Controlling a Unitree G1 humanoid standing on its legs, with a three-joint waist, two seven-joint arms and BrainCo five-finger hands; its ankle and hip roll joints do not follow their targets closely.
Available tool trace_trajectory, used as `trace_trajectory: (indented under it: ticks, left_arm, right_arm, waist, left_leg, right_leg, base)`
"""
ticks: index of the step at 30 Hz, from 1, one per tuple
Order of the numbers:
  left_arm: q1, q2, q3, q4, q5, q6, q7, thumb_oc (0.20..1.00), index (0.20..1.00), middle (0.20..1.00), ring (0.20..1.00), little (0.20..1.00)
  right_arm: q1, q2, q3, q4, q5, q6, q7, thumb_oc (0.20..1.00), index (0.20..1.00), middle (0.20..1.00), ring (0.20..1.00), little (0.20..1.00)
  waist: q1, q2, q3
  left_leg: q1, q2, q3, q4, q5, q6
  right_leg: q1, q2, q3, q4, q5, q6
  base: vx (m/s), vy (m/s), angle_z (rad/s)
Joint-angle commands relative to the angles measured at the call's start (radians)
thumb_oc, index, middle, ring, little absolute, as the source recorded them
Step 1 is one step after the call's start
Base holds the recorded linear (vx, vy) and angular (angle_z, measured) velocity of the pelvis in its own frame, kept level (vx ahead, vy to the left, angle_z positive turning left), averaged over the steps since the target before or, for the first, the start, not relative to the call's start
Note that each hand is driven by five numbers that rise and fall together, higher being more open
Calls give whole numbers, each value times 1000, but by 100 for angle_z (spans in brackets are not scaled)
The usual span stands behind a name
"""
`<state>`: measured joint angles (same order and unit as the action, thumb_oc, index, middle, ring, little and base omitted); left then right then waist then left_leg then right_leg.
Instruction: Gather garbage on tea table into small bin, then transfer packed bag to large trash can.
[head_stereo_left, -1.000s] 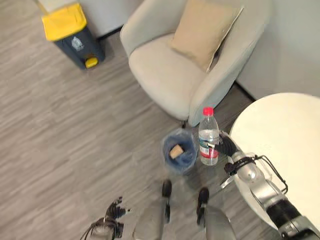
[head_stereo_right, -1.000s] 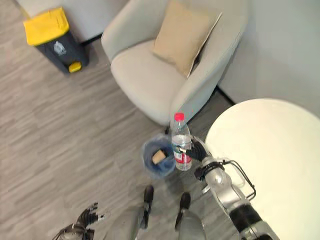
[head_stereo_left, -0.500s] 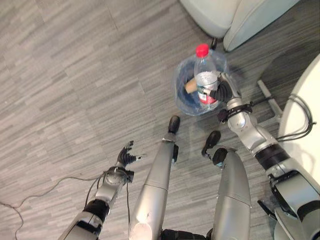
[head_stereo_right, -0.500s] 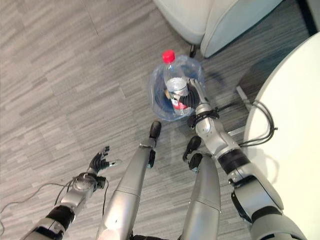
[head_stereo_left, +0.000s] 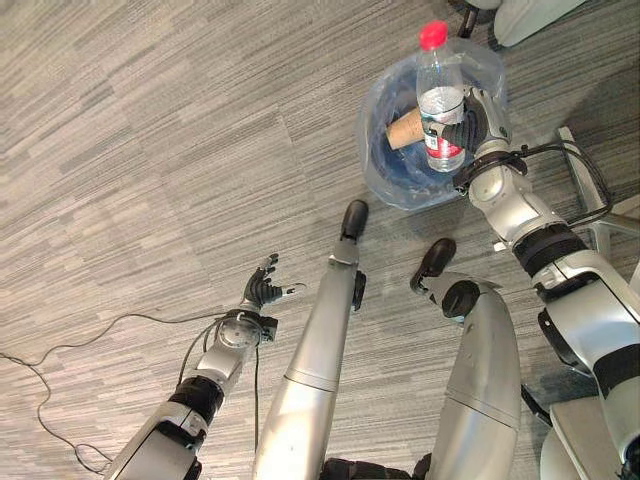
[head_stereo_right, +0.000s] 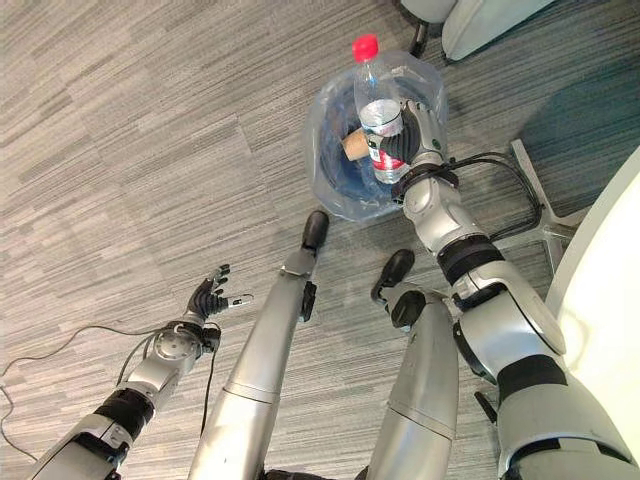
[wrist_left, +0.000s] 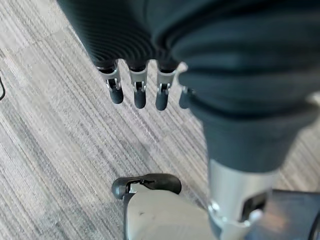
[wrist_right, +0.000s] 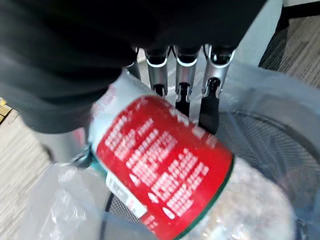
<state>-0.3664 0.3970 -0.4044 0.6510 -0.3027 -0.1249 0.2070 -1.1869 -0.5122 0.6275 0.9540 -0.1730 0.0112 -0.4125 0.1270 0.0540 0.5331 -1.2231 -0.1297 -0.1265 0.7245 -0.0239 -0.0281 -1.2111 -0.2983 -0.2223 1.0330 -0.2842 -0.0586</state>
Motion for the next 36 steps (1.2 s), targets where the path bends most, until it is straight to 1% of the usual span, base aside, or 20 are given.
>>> trace_trajectory:
  ticks: [1, 4, 6, 9, 12, 17, 19, 21, 27, 28, 29, 34, 36]
  left_arm:
    - [75, -15, -16, 49, 4, -20, 20, 1000, 1000, 1000, 1000, 1000]
    - [68, -22, -1, 51, 12, -18, 27, 1000, 1000, 1000, 1000, 1000]
    - [64, -30, 9, 59, 28, -17, 31, 1000, 1000, 1000, 1000, 1000]
    - [67, -39, 15, 66, 43, -19, 37, 1000, 1000, 1000, 1000, 1000]
    - [62, -32, 12, 69, 48, -25, 40, 1000, 1000, 1000, 1000, 1000]
    - [53, -17, 0, 63, 44, -30, 44, 1000, 1000, 1000, 1000, 1000]
    - [42, -9, -13, 66, 36, -34, 45, 1000, 1000, 1000, 1000, 1000]
    - [27, 4, -28, 54, 25, -41, 49, 1000, 1000, 1000, 1000, 1000]
    - [18, 12, -42, 48, 14, -43, 49, 1000, 1000, 1000, 1000, 1000]
    - [16, 13, -45, 50, 15, -44, 50, 1000, 1000, 1000, 1000, 1000]
    - [13, 10, -48, 49, 17, -42, 49, 1000, 1000, 1000, 1000, 1000]
    - [5, -5, -42, 69, 21, -39, 48, 1000, 1000, 1000, 1000, 1000]
    - [3, -8, -29, 63, 23, -36, 48, 1000, 1000, 1000, 1000, 1000]
  right_arm:
    - [137, -8, 28, -109, -5, -14, -32, 1000, 1000, 1000, 1000, 1000]
    - [180, -21, 43, -155, -84, -8, -37, 1000, 1000, 1000, 1000, 1000]
    - [213, -33, 74, -189, -179, 1, -31, 1000, 1000, 1000, 1000, 1000]
    - [243, -35, 114, -223, -279, 6, -18, 1000, 1000, 1000, 1000, 1000]
    - [238, -30, 159, -201, -334, 11, -1, 1000, 1000, 1000, 1000, 1000]
    - [207, -11, 215, -115, -370, 28, 13, 1000, 1000, 1000, 1000, 1000]
    - [183, 24, 255, -24, -389, 45, 29, 1000, 1000, 1000, 1000, 1000]
    - [147, 59, 284, 62, -386, 59, 44, 1000, 1000, 1000, 1000, 1000]
    - [132, 97, 295, 160, -356, 67, 57, 1000, 1000, 1000, 1000, 1000]
    - [135, 104, 296, 171, -352, 67, 61, 871, 871, 871, 871, 871]
    - [144, 113, 290, 173, -337, 63, 66, 200, 200, 200, 200, 200]
    - [180, 114, 250, 119, -277, 45, 56, 200, 200, 200, 200, 200]
    - [201, 86, 209, 40, -246, 34, 42, 200, 200, 200, 200, 200]
  waist:
    - [10, -5, -166]
    - [1, -8, -166]
    - [-8, -11, -167]
    - [-17, -15, -168]
    - [-16, -17, -165]
    - [-12, -12, -154]
    - [-3, -6, -148]
    - [11, 8, -137]
    - [25, 19, -127]
    - [26, 21, -126]
    - [27, 23, -124]
    - [19, 15, -129]
    - [10, 6, -133]
  left_leg:
    - [-5, -21, 44, 27, -129, 38]
    - [9, -18, 43, 5, -124, 35]
    - [22, -15, 39, -13, -122, 33]
    - [36, -10, 37, -30, -122, 32]
    - [44, -4, 36, -44, -119, 32]
    - [30, -9, 31, -38, -113, 27]
    - [11, -16, 29, -29, -108, 23]
    - [-25, -26, 27, -6, -103, 20]
    - [-61, -30, 30, 17, -99, 18]
    - [-66, -31, 30, 18, -98, 18]
    - [-70, -33, 32, 25, -97, 19]
    - [-60, -29, 36, 13, -94, 21]
    - [-24, -20, 37, -32, -85, 24]
  right_leg:
    - [3, 48, 97, -131, -17, 82]
    - [16, 53, 91, -149, -11, 87]
    - [28, 58, 88, -162, -7, 91]
    - [41, 65, 85, -179, -1, 98]
    - [50, 67, 82, -196, 2, 104]
    - [35, 60, 82, -181, -2, 106]
    - [19, 54, 80, -165, -6, 104]
    - [-19, 44, 84, -131, -12, 98]
    - [-57, 36, 91, -100, -16, 92]
    - [-59, 35, 91, -99, -16, 92]
    - [-63, 36, 92, -92, -17, 90]
    - [-55, 47, 92, -103, -9, 89]
    - [-26, 63, 87, -137, 2, 93]
  base:
    - [0, 0, 0]
    - [-5, -6, -1]
    - [-16, -14, -3]
    - [-4, -5, -1]
    - [0, 0, 0]
    - [-1, -21, 1]
    - [4, -45, 6]
    - [12, -38, 18]
    - [6, -17, 9]
    - [0, 0, 0]
    - [-11, -20, 4]
    - [-10, -8, 1]
    - [-58, -8, -3]
